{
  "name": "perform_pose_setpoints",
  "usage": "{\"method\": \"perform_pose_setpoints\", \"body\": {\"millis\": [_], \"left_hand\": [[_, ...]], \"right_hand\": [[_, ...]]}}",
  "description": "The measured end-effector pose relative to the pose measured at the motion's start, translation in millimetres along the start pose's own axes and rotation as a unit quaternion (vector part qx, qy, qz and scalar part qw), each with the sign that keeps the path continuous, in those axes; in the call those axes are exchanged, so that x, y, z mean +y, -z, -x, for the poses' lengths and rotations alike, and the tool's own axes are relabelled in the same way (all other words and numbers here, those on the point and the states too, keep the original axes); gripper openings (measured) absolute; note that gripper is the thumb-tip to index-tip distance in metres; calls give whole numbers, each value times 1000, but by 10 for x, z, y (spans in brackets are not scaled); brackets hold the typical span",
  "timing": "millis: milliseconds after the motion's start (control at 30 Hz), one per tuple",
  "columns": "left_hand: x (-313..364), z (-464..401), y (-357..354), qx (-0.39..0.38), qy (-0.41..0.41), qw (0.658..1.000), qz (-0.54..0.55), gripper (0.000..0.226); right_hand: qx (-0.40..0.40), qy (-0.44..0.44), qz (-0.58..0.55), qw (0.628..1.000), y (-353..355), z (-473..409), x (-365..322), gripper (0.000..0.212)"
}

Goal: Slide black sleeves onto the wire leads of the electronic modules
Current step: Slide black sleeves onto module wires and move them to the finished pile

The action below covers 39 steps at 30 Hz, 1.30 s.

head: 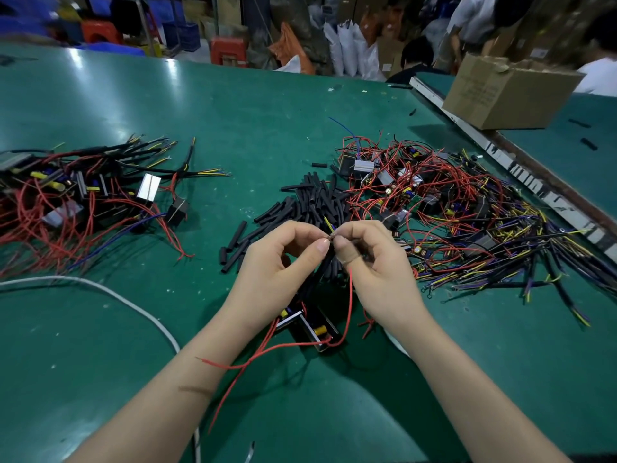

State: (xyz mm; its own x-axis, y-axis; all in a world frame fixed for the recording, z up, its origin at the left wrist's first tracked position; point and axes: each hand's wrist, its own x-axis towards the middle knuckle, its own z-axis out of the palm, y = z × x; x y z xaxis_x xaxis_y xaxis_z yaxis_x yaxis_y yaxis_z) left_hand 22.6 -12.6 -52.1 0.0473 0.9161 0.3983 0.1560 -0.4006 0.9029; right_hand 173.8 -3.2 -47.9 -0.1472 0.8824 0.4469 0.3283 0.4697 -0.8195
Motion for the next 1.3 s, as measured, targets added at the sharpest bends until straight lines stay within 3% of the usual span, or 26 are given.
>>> {"method": "perform_pose_setpoints", "body": {"millis": [200, 300, 400, 500, 667, 867, 967, 1067, 1167, 1300], "left_hand": [[19, 18, -23, 24, -43, 998, -36, 8], [23, 20, -19, 54, -86, 990, -99, 14], [17, 22, -18, 65, -135, 973, -175, 7], [11, 28, -20, 50, -178, 956, -227, 11], [0, 36, 18, 28, -232, 937, -259, 13], [-56, 8, 66, -36, -301, 888, -347, 16], [2, 24, 36, -13, -210, 946, -247, 11], [53, 1, 3, 15, -22, 998, -59, 11], [58, -48, 12, -4, 110, 993, 37, 8], [80, -49, 1, -25, 121, 987, 101, 6]], "right_hand": [[-33, -32, -10, 999, 1, 3, -2, 12], [-50, -53, -26, 997, 0, 12, -44, 8], [-58, -58, -23, 996, -1, 19, -80, 16], [-49, -55, 6, 997, 21, 3, -95, 16], [-50, -126, -50, 989, 72, -24, -83, 23], [-39, -185, -69, 980, 87, -31, -77, 24], [-25, -160, -68, 984, 69, -13, -89, 22], [-21, -109, -38, 993, 64, -3, -92, 22], [-12, -43, 19, 999, 73, 6, -96, 20], [27, 19, 81, 996, 76, 23, -77, 17]]}}
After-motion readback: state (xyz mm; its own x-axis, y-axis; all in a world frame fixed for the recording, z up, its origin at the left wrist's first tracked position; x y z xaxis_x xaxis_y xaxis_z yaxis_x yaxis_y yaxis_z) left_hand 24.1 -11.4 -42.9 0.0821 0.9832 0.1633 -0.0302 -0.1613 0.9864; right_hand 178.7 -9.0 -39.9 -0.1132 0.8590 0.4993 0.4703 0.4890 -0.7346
